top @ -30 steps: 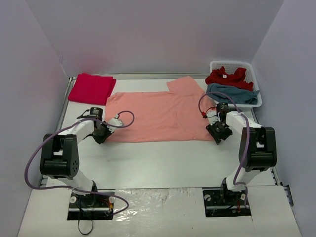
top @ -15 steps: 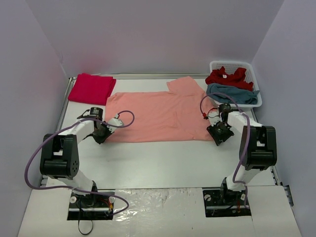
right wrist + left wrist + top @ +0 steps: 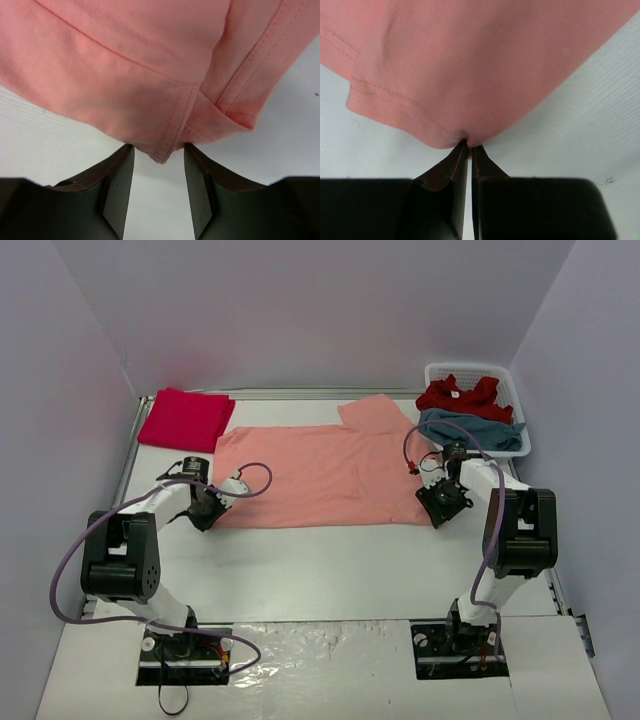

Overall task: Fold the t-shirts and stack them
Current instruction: Fold the flattened tshirt in 1/3 of the way

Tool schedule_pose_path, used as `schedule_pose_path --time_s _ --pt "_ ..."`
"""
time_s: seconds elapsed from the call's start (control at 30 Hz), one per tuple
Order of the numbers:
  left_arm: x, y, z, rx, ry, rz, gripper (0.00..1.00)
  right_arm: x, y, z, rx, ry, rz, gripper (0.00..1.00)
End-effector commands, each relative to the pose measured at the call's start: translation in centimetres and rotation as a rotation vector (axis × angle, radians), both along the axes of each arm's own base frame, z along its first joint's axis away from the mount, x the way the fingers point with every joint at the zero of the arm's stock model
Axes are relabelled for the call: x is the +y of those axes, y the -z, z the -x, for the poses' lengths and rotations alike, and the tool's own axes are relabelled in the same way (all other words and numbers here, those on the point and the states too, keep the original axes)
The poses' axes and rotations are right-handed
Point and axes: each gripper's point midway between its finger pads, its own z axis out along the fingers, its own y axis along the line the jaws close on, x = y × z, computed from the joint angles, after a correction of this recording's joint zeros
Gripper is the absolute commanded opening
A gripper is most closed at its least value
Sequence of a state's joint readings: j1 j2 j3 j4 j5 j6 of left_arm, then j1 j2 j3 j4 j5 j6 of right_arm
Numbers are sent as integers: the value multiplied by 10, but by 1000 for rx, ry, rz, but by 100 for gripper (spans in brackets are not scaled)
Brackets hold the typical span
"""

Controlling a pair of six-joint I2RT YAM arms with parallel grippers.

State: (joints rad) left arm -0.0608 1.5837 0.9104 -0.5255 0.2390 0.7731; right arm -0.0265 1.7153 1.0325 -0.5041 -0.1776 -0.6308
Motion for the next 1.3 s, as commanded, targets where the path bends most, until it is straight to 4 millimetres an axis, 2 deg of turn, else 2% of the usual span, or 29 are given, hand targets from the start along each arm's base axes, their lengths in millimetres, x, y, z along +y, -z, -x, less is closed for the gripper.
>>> schedule_pose_path --time_s 0.0,0.07,0.17,0.23,0.27,0.47,0.83,1.03,1.27 --pt "-7 -9 2 -9 1 23 2 4 1 1 40 -13 -27 40" --pt "-6 -8 3 -6 1 24 2 6 3 0 46 -16 -38 40" --pt "-6 -8 2 -5 0 21 2 6 5 1 55 -13 -40 29" --pt "-6 -7 1 -3 0 19 2 3 6 4 60 -12 -26 6" --pt "-5 -7 1 -5 -1 18 2 2 5 4 58 -10 -22 0" --pt "-1 -12 -1 -24 0 -1 3 -8 -4 11 36 8 11 0" --pt "9 -46 7 -83 33 -26 3 -14 -22 23 42 0 34 0" --pt "12 -58 18 -77 48 -31 2 -15 -34 34 54 -13 40 0" --pt "14 -71 37 -60 75 -36 2 -16 -45 56 96 -42 53 0"
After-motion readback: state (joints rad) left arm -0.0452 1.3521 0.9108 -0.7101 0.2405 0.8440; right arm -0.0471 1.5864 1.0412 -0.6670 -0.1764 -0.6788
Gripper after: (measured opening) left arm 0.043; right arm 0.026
